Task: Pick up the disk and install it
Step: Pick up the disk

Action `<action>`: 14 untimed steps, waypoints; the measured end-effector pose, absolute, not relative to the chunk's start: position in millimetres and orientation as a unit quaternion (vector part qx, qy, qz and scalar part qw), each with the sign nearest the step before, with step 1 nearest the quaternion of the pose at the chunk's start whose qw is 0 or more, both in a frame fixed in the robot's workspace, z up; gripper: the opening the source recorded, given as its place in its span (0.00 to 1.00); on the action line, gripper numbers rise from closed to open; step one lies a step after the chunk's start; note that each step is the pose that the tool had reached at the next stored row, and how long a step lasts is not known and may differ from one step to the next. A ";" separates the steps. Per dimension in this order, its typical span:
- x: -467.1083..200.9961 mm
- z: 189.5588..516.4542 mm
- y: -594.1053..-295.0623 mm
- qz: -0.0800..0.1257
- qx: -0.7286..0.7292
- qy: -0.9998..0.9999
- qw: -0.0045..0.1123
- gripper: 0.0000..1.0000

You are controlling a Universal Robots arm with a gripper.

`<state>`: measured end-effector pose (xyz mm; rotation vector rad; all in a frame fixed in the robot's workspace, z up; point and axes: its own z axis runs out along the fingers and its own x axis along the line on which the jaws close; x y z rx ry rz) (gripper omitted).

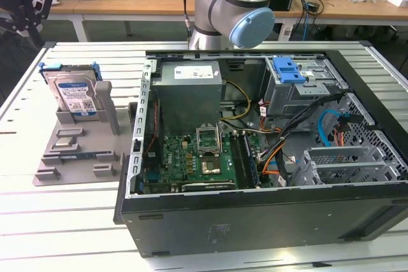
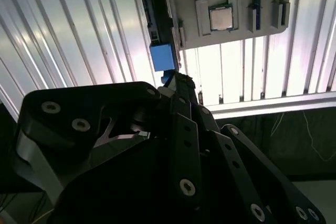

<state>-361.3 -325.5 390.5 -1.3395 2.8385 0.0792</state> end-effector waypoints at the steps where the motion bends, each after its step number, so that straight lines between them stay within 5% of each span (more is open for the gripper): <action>1: -361.3 390.5 -325.4 0.025 -0.437 0.899 0.001 0.11; 14: -361.3 390.5 -325.5 0.025 -0.493 0.870 -0.001 0.11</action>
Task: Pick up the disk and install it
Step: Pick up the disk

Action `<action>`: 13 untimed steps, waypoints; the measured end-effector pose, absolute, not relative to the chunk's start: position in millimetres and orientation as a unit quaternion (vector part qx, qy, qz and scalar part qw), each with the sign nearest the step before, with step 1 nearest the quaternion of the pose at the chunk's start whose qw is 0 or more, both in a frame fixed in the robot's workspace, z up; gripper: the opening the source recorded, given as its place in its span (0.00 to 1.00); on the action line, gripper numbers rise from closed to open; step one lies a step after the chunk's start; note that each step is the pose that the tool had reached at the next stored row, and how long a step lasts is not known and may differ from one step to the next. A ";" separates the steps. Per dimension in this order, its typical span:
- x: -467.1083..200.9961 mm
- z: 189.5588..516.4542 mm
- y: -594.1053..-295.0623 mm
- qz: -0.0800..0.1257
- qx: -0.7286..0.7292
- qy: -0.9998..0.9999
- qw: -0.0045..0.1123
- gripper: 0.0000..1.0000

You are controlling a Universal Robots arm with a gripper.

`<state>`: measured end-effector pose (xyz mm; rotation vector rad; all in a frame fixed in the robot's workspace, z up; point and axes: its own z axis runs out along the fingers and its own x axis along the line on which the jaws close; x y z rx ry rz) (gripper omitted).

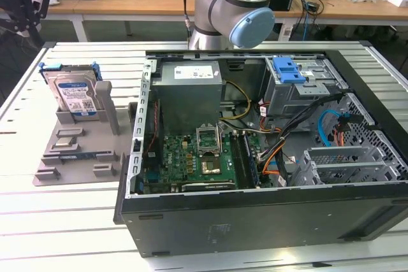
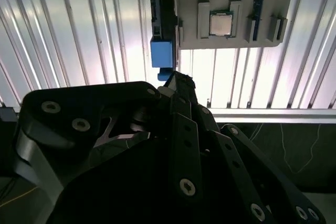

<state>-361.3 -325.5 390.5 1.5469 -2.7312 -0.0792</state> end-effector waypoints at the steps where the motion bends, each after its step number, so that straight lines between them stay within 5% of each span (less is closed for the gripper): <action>1: -361.3 390.5 -325.5 -0.025 0.499 -0.867 0.001 0.11; 13: -361.3 390.5 -325.5 -0.025 0.546 -0.838 0.002 0.11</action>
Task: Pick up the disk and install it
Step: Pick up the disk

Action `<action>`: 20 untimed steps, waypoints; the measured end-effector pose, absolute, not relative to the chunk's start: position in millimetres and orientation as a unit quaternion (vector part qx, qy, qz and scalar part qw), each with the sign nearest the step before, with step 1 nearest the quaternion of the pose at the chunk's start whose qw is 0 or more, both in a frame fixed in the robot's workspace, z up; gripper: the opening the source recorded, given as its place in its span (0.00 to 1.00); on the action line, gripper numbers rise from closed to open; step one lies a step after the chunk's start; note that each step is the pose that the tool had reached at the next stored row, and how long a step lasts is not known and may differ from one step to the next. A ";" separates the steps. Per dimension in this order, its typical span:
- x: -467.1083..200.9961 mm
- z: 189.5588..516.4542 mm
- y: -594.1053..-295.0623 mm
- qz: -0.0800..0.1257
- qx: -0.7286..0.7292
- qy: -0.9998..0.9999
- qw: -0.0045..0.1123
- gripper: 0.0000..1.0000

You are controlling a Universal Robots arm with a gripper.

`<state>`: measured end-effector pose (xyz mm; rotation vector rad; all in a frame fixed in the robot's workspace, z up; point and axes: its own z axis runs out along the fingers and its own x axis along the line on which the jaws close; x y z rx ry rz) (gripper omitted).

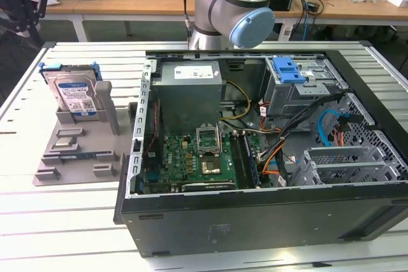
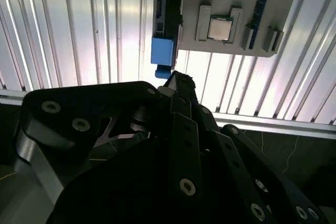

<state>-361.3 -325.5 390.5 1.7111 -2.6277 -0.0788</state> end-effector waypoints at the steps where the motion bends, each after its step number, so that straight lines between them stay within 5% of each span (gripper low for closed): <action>1: -361.3 390.5 -325.4 -0.025 0.548 -0.836 0.003 0.11; 20: -361.3 390.5 -325.5 -0.025 0.617 -0.786 0.005 0.11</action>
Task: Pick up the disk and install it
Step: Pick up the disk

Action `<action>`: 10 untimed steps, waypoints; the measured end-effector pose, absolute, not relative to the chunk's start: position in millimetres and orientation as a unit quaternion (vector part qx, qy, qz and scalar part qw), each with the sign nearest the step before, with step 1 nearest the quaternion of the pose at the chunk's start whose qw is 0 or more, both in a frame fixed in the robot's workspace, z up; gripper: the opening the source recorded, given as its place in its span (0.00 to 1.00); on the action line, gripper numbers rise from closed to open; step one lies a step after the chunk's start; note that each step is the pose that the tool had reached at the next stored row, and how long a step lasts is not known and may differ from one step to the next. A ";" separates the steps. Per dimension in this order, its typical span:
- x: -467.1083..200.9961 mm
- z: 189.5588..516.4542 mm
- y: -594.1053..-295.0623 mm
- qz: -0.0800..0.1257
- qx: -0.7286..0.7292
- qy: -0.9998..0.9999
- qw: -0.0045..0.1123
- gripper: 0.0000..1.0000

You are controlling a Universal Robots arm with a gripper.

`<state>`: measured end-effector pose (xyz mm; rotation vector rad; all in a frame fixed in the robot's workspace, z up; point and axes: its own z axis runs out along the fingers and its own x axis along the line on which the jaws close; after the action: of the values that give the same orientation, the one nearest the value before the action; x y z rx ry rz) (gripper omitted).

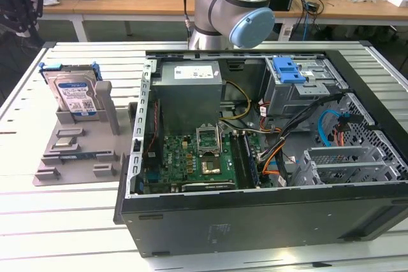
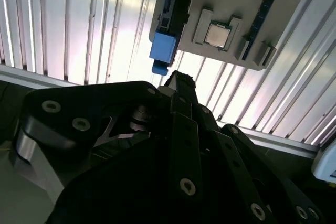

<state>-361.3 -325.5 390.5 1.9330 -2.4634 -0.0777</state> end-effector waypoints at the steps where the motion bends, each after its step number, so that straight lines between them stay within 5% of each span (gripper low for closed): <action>1: -361.3 390.5 -325.5 -0.025 0.621 -0.783 0.005 0.11; 10: -361.3 390.5 -325.5 -0.025 0.658 -0.753 0.006 0.11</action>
<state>-361.3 -325.5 390.5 2.0578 -2.3568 -0.0768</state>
